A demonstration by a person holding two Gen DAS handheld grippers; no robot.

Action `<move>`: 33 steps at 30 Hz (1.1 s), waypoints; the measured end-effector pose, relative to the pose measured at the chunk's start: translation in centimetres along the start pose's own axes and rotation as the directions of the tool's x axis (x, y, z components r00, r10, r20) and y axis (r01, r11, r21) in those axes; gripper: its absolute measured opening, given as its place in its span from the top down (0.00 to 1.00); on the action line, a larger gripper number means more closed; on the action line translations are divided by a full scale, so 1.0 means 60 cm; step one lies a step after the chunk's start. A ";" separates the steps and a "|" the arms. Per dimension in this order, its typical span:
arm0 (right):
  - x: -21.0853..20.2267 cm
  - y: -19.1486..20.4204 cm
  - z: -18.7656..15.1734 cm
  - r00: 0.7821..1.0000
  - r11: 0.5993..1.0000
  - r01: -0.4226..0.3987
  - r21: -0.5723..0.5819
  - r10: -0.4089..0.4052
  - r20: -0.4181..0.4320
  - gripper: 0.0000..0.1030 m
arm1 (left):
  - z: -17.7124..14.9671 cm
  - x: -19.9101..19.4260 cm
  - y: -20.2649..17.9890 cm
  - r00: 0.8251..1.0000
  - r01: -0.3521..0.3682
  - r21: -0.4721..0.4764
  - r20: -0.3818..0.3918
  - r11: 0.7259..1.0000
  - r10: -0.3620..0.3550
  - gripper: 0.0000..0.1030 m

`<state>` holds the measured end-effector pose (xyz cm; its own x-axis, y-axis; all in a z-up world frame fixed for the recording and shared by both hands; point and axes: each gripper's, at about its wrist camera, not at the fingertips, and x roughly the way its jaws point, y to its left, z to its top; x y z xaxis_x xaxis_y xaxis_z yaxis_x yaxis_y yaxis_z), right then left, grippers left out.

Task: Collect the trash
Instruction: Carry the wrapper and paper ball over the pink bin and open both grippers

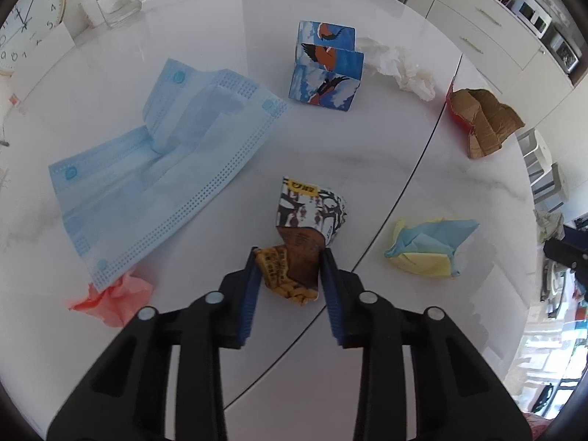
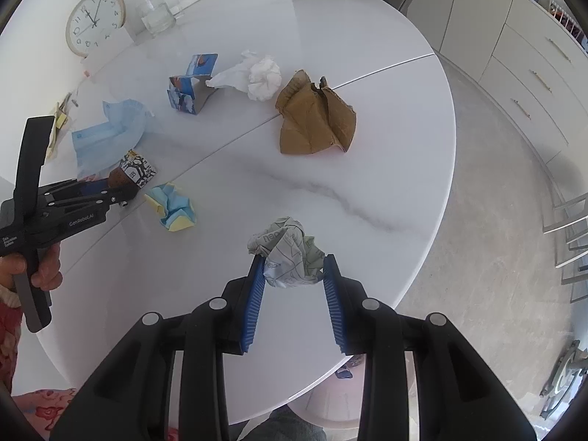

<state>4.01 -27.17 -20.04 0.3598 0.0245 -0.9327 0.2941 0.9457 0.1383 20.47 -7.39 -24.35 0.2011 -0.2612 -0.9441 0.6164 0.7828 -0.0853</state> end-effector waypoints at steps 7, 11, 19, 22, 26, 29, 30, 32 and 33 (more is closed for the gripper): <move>-0.032 -0.009 -0.011 0.999 1.000 -0.024 0.002 0.024 0.044 0.68 | -0.010 -0.052 -0.014 1.000 -0.009 -0.036 0.024 0.999 0.010 0.74; -0.056 -0.021 -0.026 0.997 0.999 -0.036 0.008 0.035 0.073 0.68 | -0.029 -0.101 -0.048 0.999 -0.010 -0.029 0.051 1.000 0.011 0.74; -0.120 -0.090 -0.117 0.995 0.999 -0.011 0.052 0.005 0.099 0.68 | -0.068 -0.183 -0.176 0.992 0.083 0.068 0.094 0.994 -0.089 0.73; -0.129 -0.115 -0.160 0.997 0.997 0.009 0.071 -0.014 0.082 0.67 | -0.084 -0.187 -0.246 0.985 0.151 0.124 0.069 0.981 -0.161 0.73; -0.130 -0.145 -0.222 0.999 0.995 0.019 0.095 -0.023 0.044 0.67 | -0.111 -0.176 -0.347 0.981 0.184 0.234 0.023 0.955 -0.194 0.73; -0.126 -0.156 -0.254 1.000 0.995 0.014 0.098 -0.017 0.024 0.67 | -0.137 -0.167 -0.410 0.976 0.212 0.294 -0.013 0.932 -0.218 0.73; -0.124 -0.160 -0.265 1.000 0.995 0.010 0.098 -0.012 0.017 0.67 | -0.150 -0.164 -0.428 0.974 0.221 0.310 -0.027 0.925 -0.224 0.73; -0.119 -0.165 -0.280 1.000 0.996 0.000 0.094 -0.001 0.005 0.67 | -0.164 -0.157 -0.452 0.973 0.228 0.327 -0.050 0.917 -0.225 0.73; -0.116 -0.168 -0.289 1.000 0.996 -0.006 0.087 0.006 -0.003 0.67 | -0.173 -0.154 -0.464 0.973 0.228 0.333 -0.062 0.915 -0.220 0.73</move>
<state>-16.79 -31.25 -20.74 0.3592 0.0310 -0.9328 0.3684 0.9136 0.1723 -6.44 -20.89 -16.57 0.0124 -0.3915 -0.9201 0.8634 0.4684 -0.1876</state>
